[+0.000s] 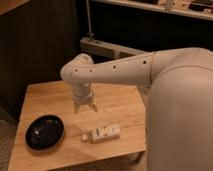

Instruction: Place the bottle in the ceramic bowl

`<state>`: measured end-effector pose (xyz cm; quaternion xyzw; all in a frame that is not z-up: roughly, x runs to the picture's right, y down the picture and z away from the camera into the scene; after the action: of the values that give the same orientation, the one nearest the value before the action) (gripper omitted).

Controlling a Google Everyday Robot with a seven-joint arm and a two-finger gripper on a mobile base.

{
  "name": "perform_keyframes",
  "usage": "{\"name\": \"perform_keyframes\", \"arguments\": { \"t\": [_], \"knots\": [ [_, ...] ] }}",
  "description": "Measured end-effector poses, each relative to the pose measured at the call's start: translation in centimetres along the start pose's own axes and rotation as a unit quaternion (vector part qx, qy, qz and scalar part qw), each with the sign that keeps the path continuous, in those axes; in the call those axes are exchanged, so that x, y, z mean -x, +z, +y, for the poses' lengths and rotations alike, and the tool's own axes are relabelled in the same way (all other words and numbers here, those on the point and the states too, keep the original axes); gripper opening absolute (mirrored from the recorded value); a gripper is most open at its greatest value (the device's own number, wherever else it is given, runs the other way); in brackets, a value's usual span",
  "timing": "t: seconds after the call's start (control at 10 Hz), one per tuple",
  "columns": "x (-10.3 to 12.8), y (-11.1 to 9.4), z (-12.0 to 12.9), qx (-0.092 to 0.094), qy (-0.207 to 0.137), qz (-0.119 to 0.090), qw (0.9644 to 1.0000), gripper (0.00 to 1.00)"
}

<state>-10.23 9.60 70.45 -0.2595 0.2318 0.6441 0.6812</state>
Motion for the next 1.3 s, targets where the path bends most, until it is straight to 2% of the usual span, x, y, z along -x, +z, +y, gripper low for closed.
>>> {"name": "perform_keyframes", "arguments": {
  "t": [0.4, 0.5, 0.6, 0.7, 0.8, 0.9, 1.0, 1.1, 1.3],
  "knots": [
    [0.2, -0.1, 0.0, 0.002, -0.001, 0.0, 1.0, 0.65],
    [0.6, -0.6, -0.1, -0.004, -0.015, -0.014, 0.9998, 0.65],
    [0.8, -1.3, 0.5, -0.006, -0.045, -0.033, 0.9984, 0.65],
    [0.9, -1.8, 1.2, -0.012, -0.099, -0.053, 0.9936, 0.65],
    [0.6, -2.1, 1.7, -0.014, -0.158, -0.069, 0.985, 0.65],
    [0.4, -2.5, 1.3, -0.019, -0.226, -0.086, 0.9702, 0.65],
    [0.1, -2.8, 1.5, -0.017, -0.279, -0.097, 0.9553, 0.65],
    [-0.2, -3.2, 1.4, -0.012, -0.335, -0.109, 0.9358, 0.65],
    [-0.8, -4.4, 0.1, 0.014, -0.461, -0.138, 0.8764, 0.65]
  ]
}}
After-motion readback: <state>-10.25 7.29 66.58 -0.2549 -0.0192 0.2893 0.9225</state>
